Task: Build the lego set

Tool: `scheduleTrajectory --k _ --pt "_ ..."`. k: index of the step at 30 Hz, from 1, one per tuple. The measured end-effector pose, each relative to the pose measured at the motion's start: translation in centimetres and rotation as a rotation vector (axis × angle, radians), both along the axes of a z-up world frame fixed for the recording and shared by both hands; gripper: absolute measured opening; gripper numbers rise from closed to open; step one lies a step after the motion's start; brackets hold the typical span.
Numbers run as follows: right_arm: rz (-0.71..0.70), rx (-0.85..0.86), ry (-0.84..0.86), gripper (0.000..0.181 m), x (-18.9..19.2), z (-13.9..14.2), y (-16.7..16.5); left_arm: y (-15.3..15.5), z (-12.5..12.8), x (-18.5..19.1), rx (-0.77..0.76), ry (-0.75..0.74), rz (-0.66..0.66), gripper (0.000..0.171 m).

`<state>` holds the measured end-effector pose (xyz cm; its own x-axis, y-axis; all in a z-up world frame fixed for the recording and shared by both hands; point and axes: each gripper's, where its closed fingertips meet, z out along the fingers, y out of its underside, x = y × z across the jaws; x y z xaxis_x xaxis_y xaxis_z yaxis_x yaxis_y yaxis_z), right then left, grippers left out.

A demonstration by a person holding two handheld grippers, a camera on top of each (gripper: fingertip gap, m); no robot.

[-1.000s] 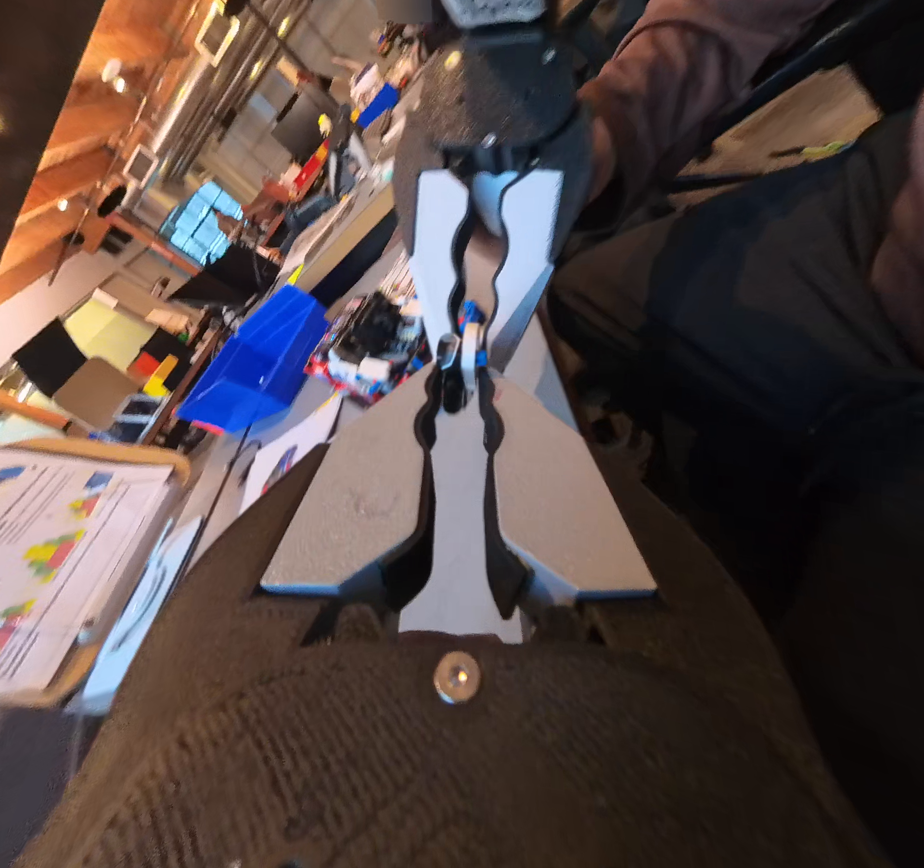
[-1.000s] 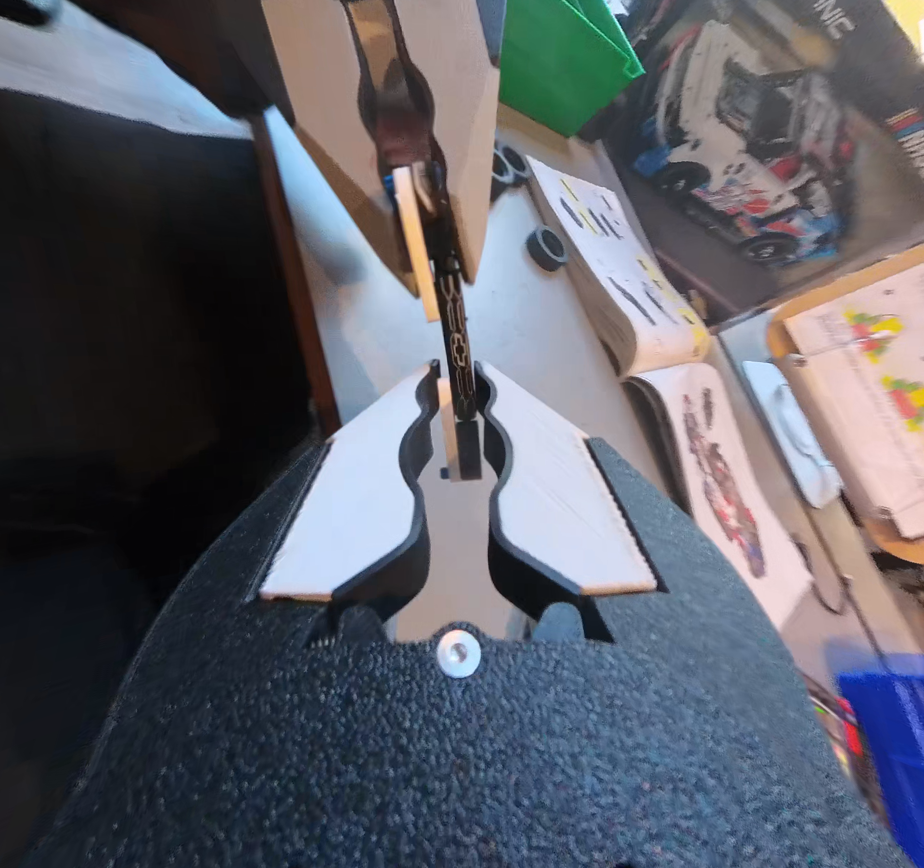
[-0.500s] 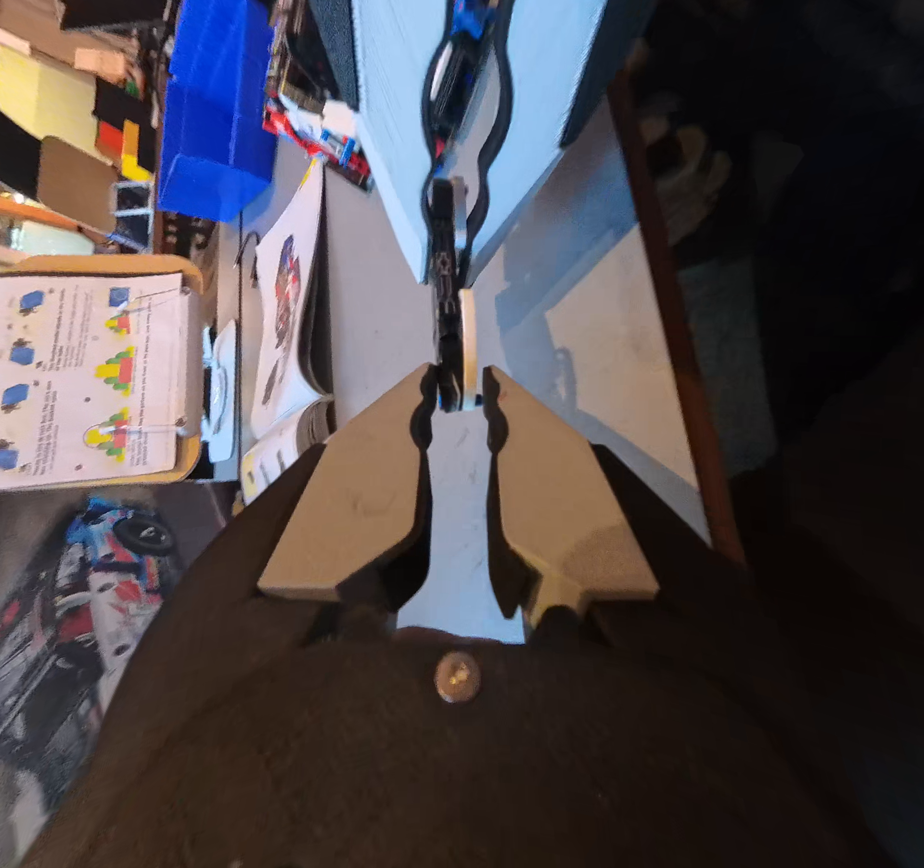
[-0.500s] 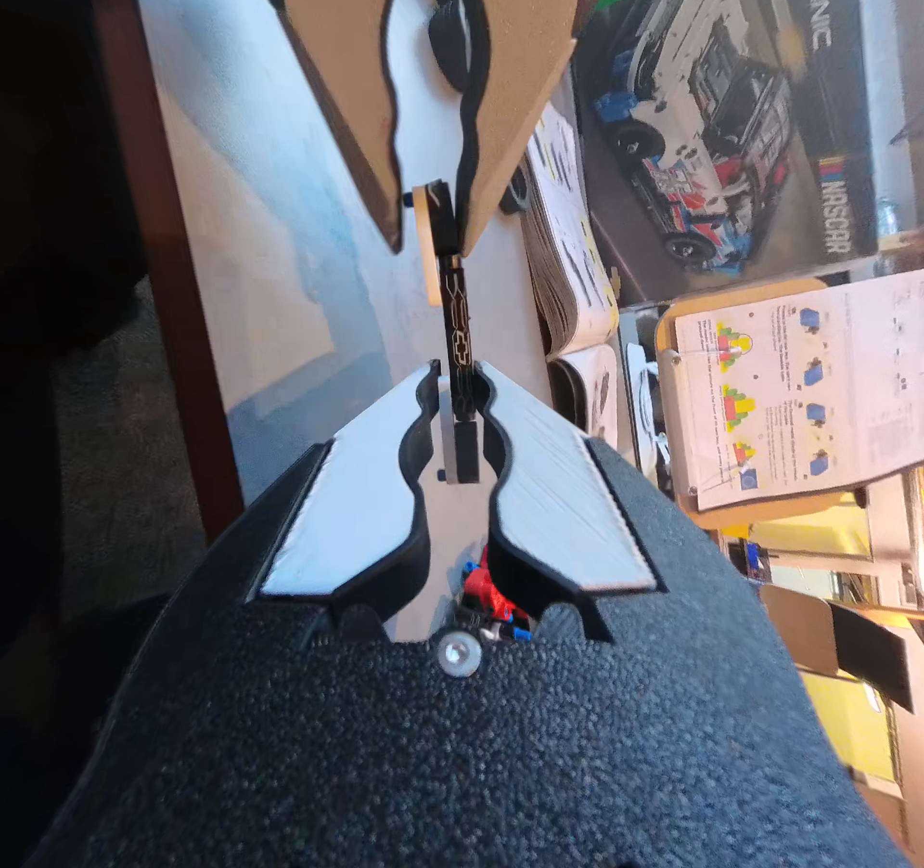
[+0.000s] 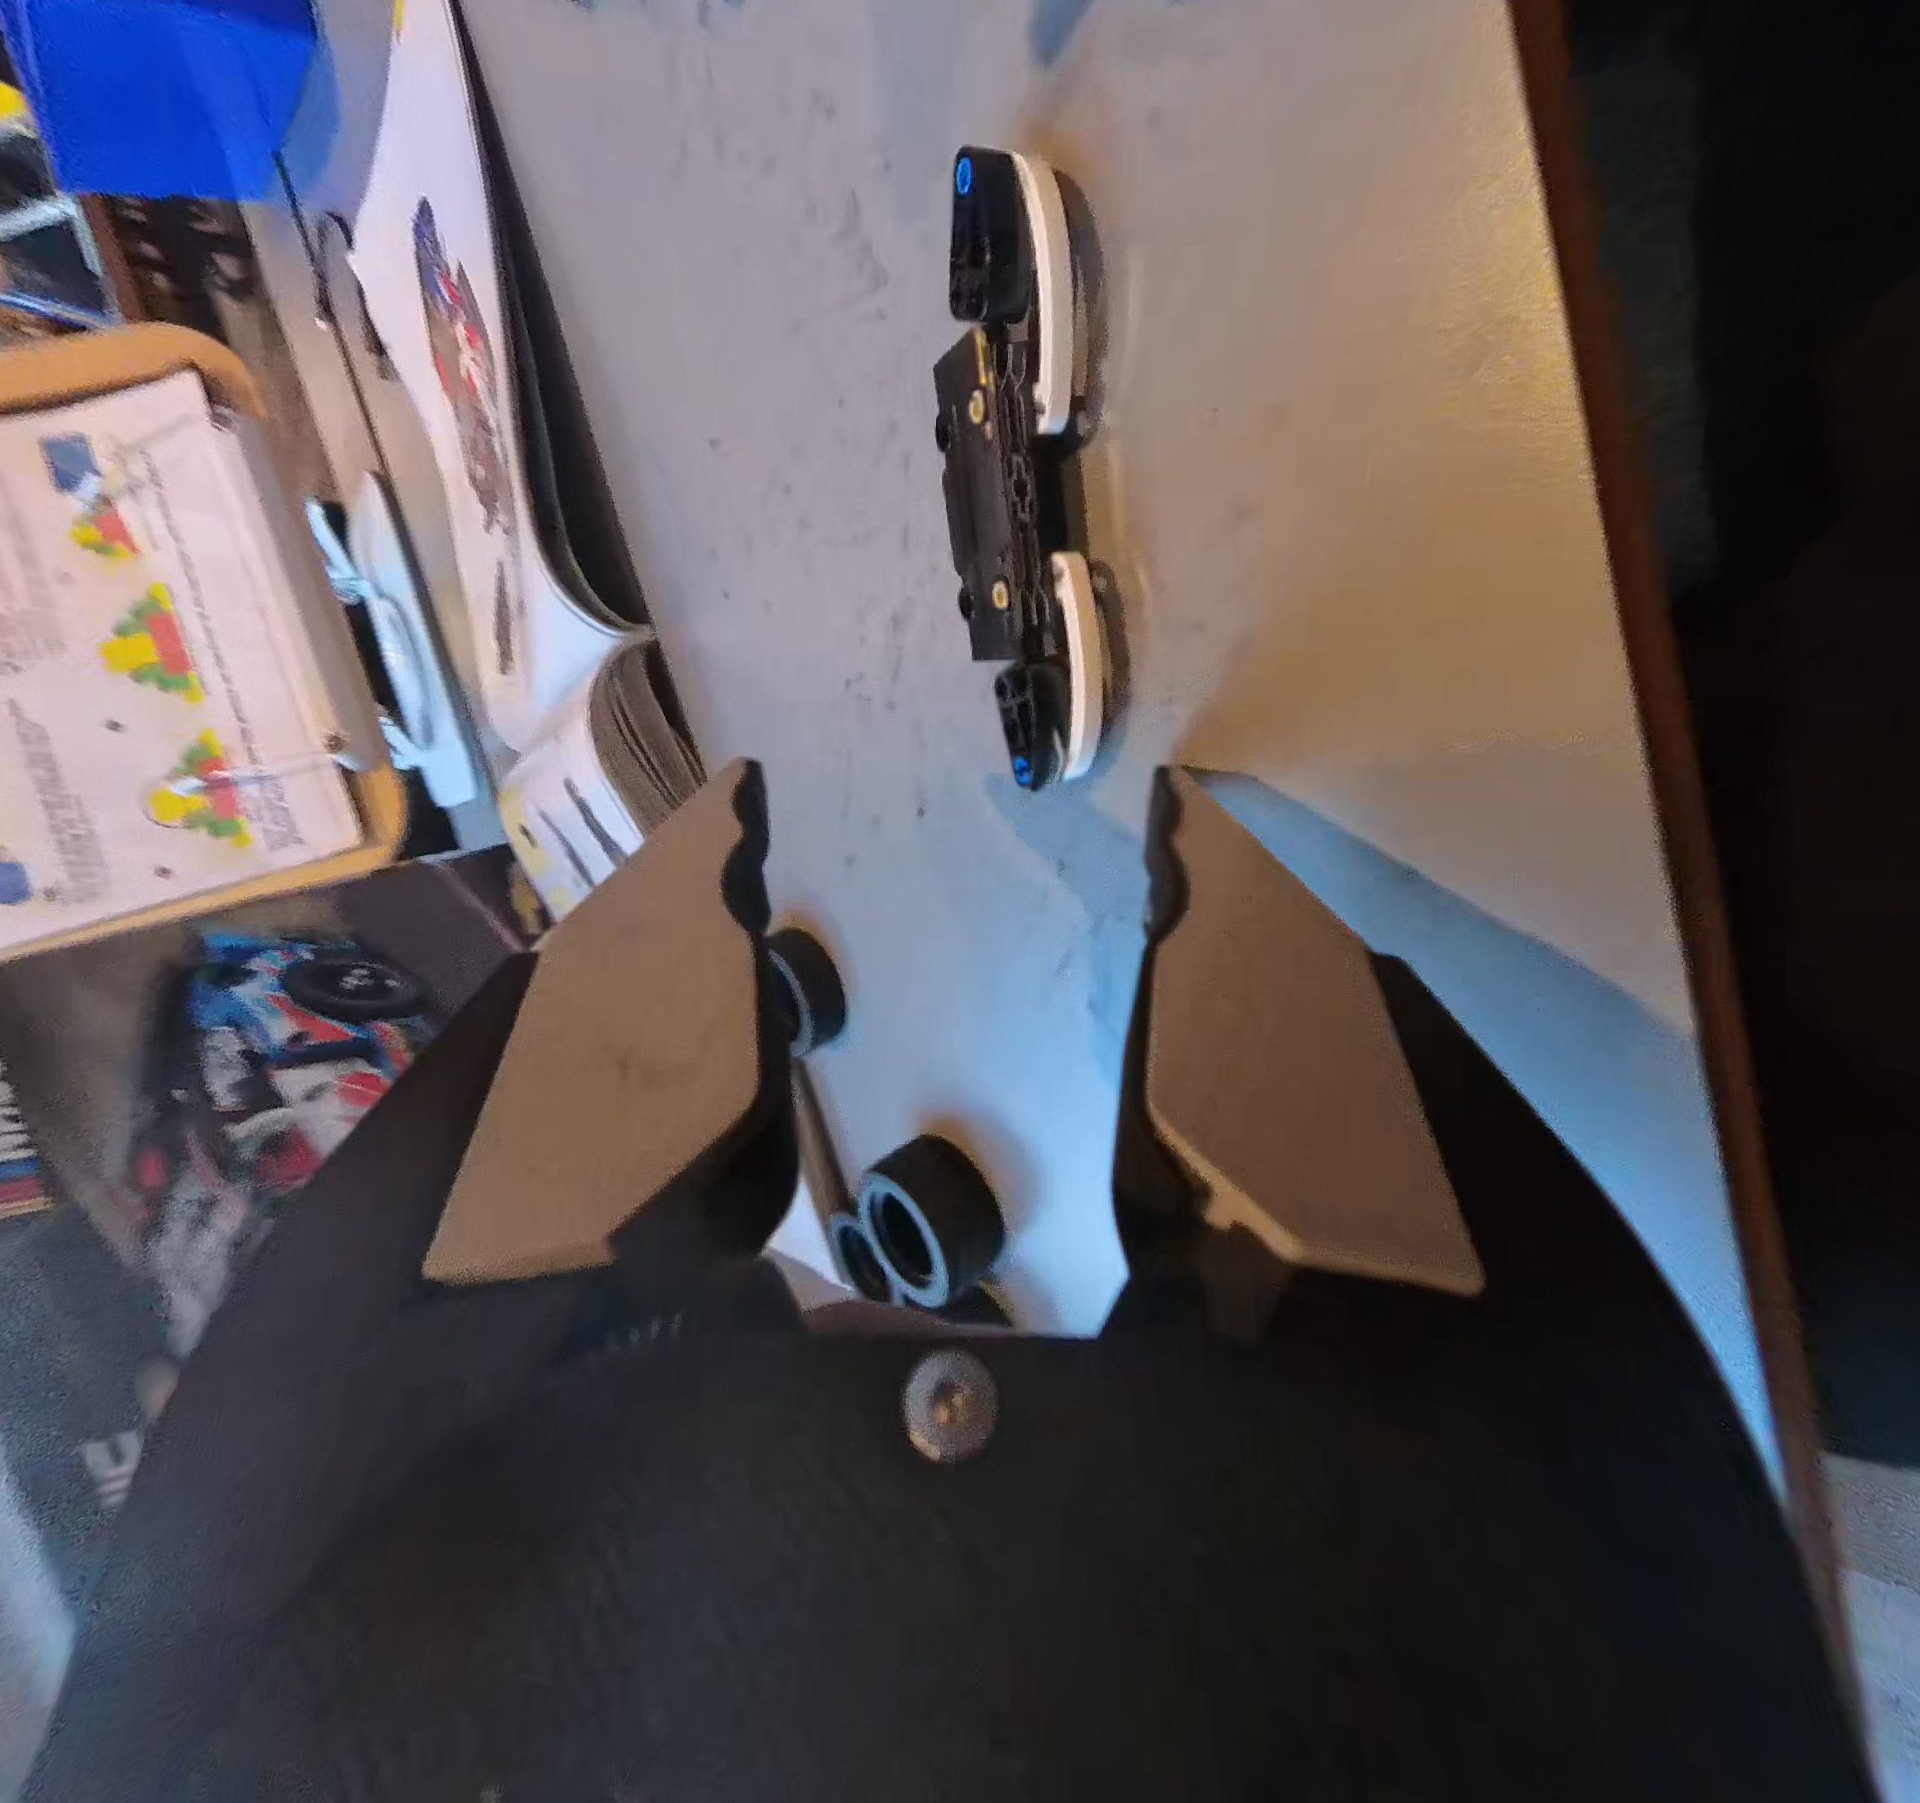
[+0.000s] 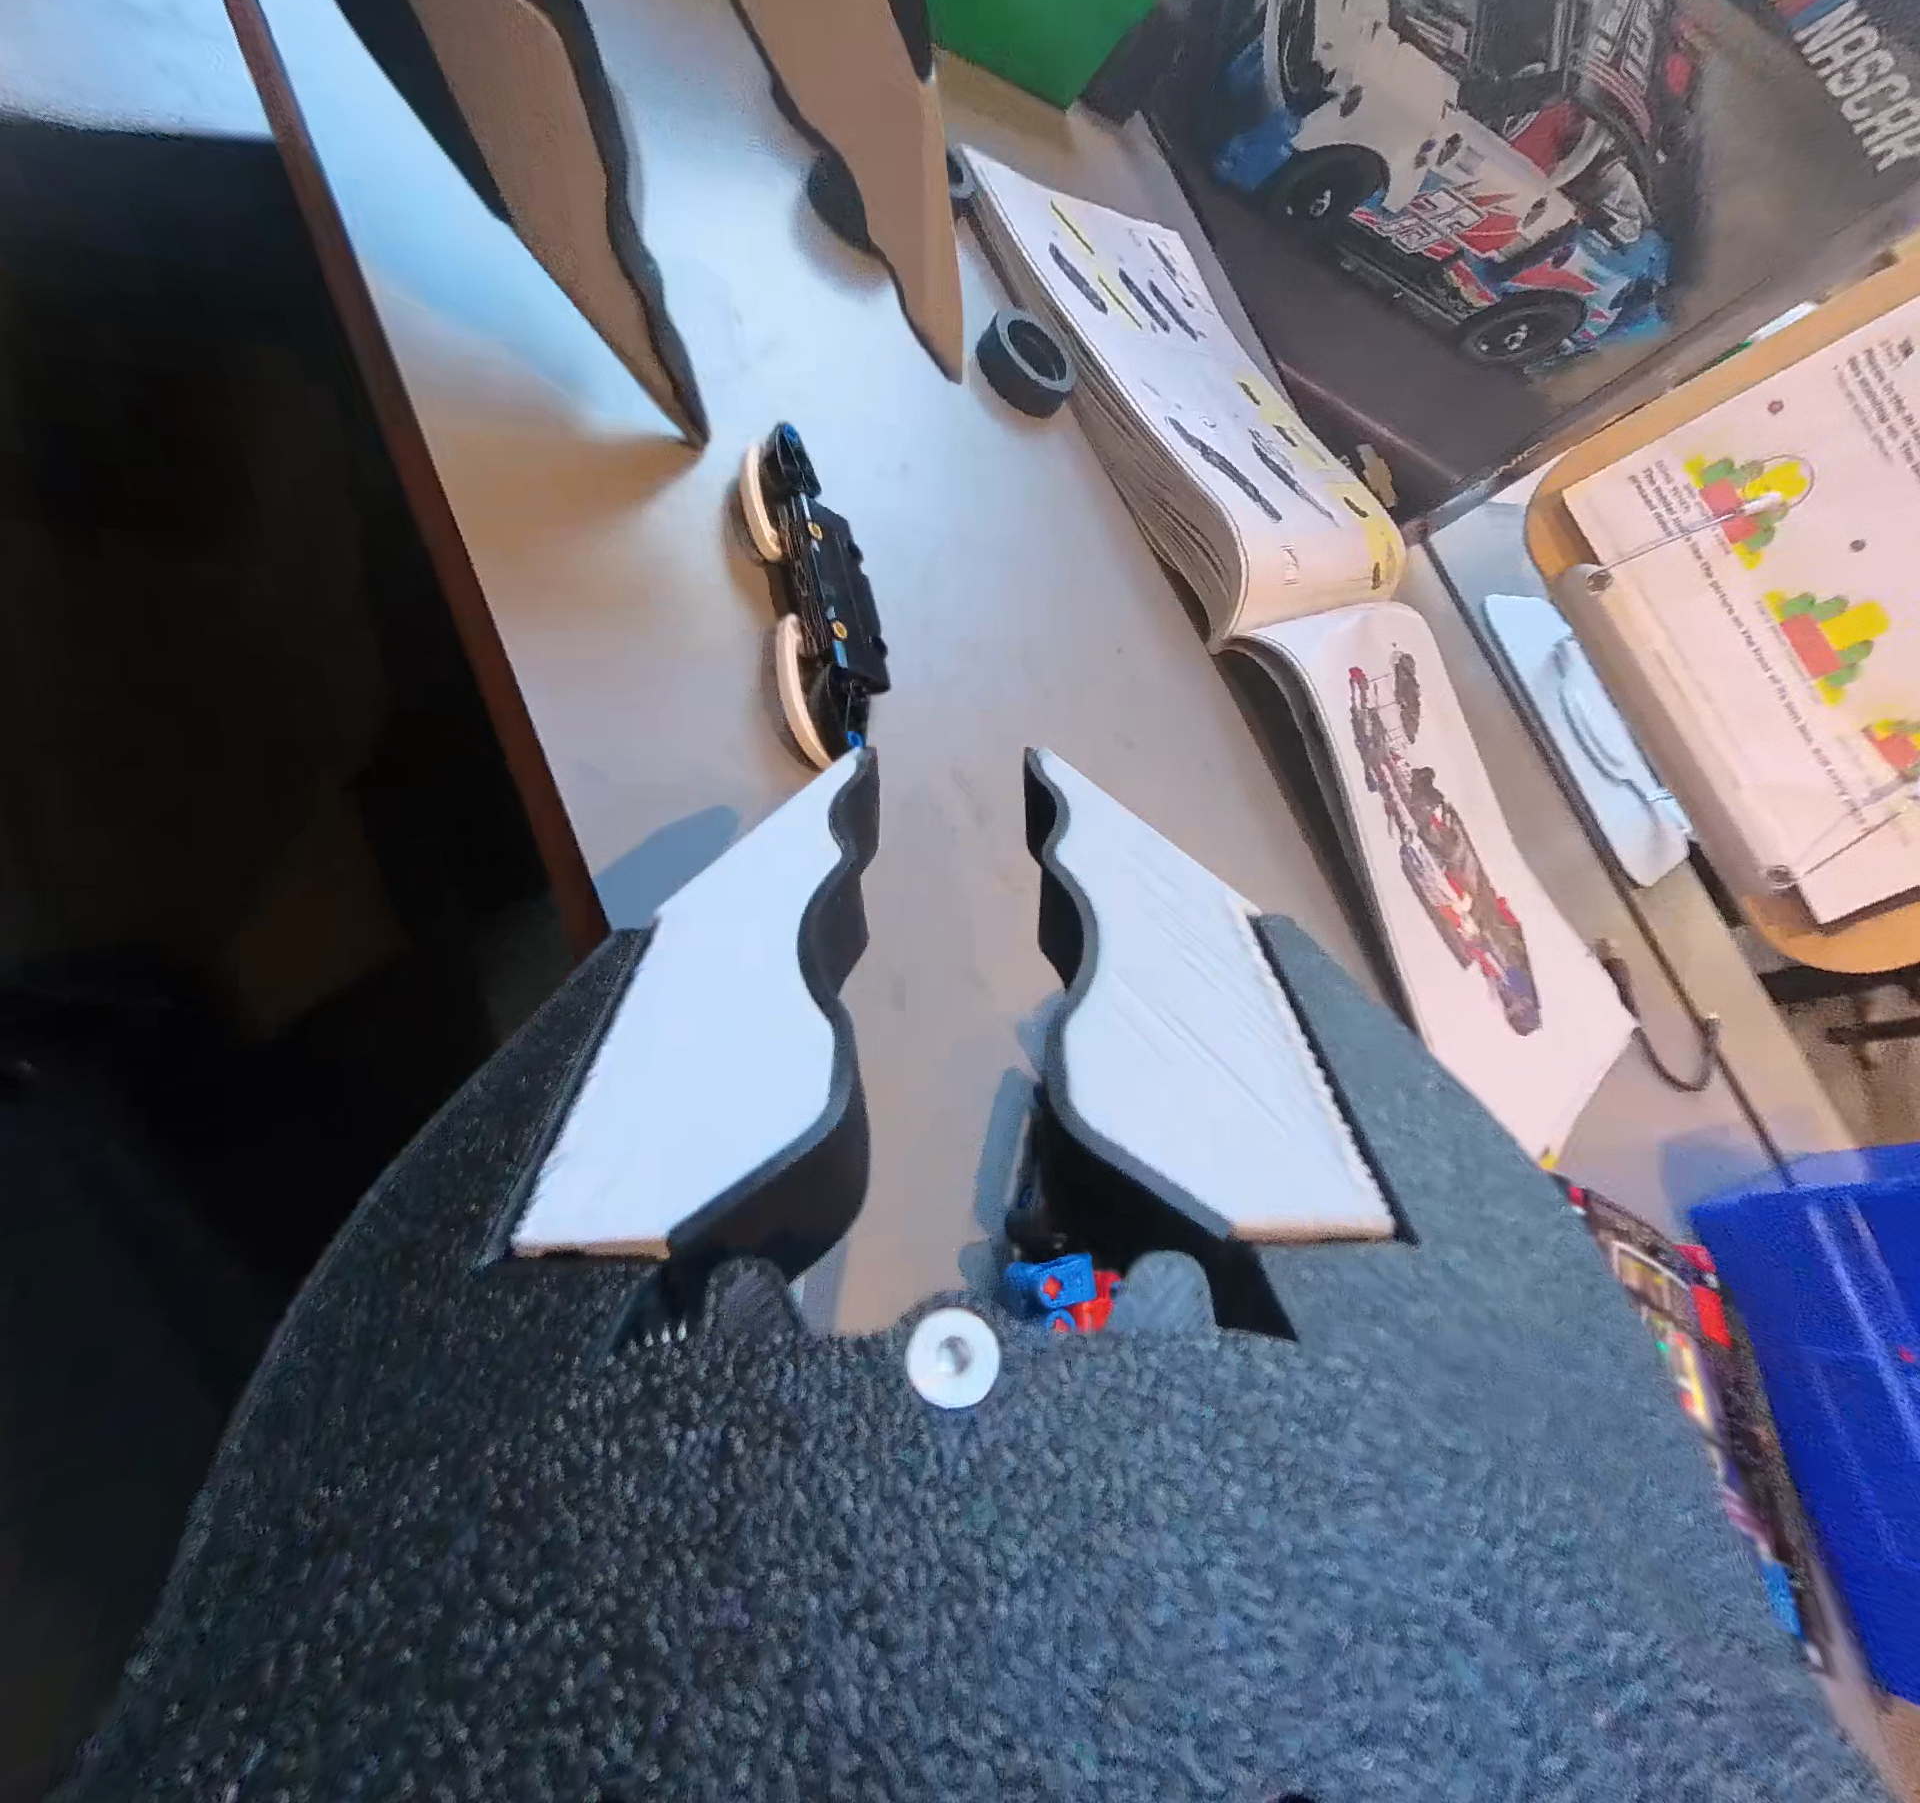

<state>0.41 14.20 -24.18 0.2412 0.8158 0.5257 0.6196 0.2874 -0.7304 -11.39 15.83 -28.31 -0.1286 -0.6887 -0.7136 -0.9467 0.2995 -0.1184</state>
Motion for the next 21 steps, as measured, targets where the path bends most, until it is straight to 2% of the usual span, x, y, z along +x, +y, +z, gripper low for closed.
scheduleTrajectory --k 4,9,13,15,18,21 --pt "-0.034 -0.057 0.096 0.027 2.0 2.2 -0.5 -1.4 0.7 -1.2 -0.113 -0.153 0.106 0.095" --pt "-0.246 -0.168 0.369 0.027 11.1 7.0 0.5 -3.2 2.0 -1.0 -0.209 -0.494 0.249 0.089" --pt "-0.426 -0.242 0.622 0.034 19.9 8.6 1.0 -3.5 1.8 -0.4 -0.260 -0.696 0.314 0.077" --pt "-0.587 -0.248 0.663 0.036 25.2 8.0 1.9 -3.3 2.2 0.6 -0.259 -0.794 0.314 0.076" --pt "-0.868 -0.315 0.700 0.038 33.8 5.4 2.8 -4.0 3.2 3.4 -0.282 -0.883 0.255 0.074" --pt "-1.001 -0.441 0.792 0.040 38.4 2.4 2.4 -5.4 4.0 8.2 -0.339 -0.912 0.146 0.069"
